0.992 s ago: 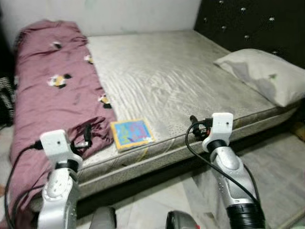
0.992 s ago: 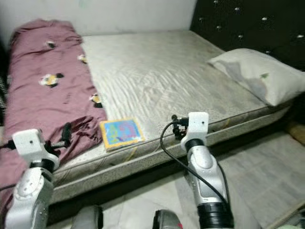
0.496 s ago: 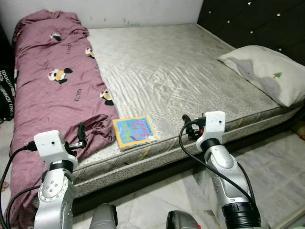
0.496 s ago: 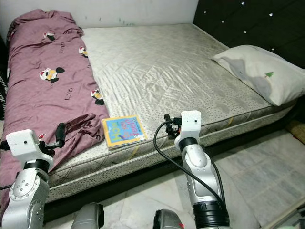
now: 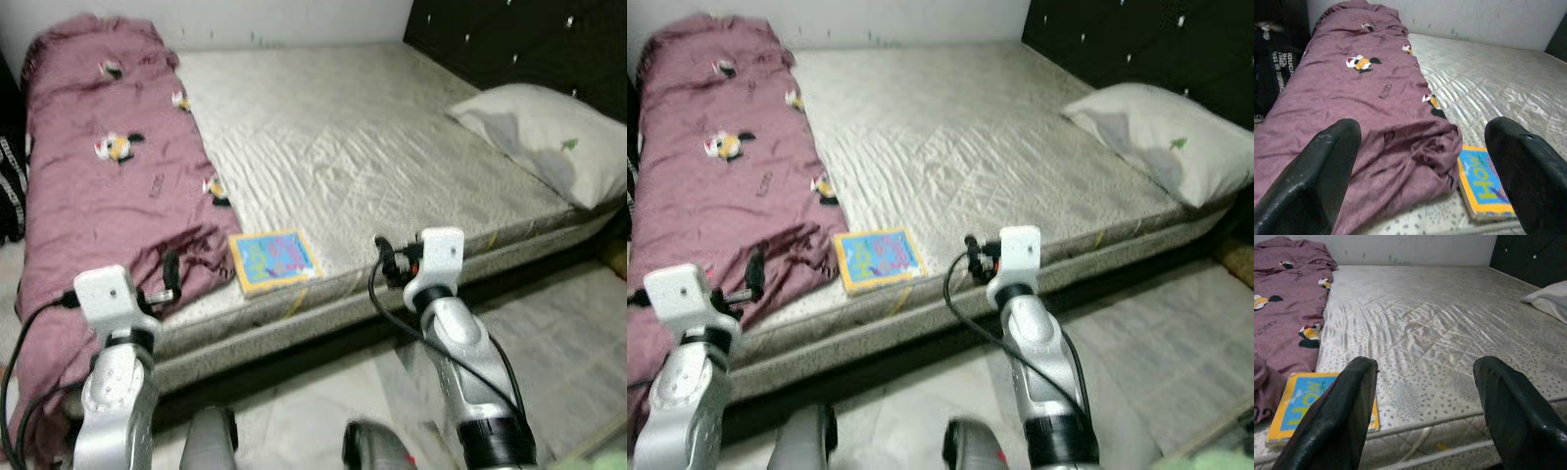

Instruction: Clean up the room

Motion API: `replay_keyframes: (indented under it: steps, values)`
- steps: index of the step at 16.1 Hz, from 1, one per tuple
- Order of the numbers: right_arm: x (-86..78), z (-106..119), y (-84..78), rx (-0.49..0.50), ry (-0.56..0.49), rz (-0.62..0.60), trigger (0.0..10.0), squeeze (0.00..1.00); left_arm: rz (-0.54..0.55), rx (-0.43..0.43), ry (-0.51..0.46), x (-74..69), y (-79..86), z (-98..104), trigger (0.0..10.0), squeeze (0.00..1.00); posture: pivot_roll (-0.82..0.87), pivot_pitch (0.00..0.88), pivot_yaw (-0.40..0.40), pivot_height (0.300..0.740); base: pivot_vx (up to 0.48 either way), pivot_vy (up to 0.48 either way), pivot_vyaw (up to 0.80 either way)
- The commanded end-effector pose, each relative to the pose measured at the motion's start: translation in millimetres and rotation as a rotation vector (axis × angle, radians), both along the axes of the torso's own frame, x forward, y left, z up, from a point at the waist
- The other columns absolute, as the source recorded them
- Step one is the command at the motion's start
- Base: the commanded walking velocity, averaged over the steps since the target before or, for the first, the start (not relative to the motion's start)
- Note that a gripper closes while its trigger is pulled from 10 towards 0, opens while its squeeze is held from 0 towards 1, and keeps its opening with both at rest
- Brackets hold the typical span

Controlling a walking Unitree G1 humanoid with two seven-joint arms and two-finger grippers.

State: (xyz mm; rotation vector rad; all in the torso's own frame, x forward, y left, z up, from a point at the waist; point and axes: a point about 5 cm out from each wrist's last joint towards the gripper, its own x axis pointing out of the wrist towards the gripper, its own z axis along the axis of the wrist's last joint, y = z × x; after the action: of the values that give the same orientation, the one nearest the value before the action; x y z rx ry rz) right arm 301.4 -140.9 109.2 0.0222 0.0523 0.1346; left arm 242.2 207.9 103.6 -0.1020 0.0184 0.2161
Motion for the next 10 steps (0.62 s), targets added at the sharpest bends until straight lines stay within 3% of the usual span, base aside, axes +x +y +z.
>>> replay_keyframes:
  steps: [1,10]
  values:
    - [-0.1,-0.5,-2.7,0.0,0.003,-0.002,10.0,0.0,-0.006,0.001,0.008,1.6,-2.1,-0.5,10.0,0.0,-0.01,0.0,-0.08,0.607,0.0,0.0,0.0]
    - [1.2,-1.6,-1.5,-0.01,0.008,0.014,10.0,0.0,-0.017,-0.003,0.0,3.2,-3.7,0.5,10.0,0.0,-0.01,0.0,-0.083,0.607,0.0,0.0,0.0]
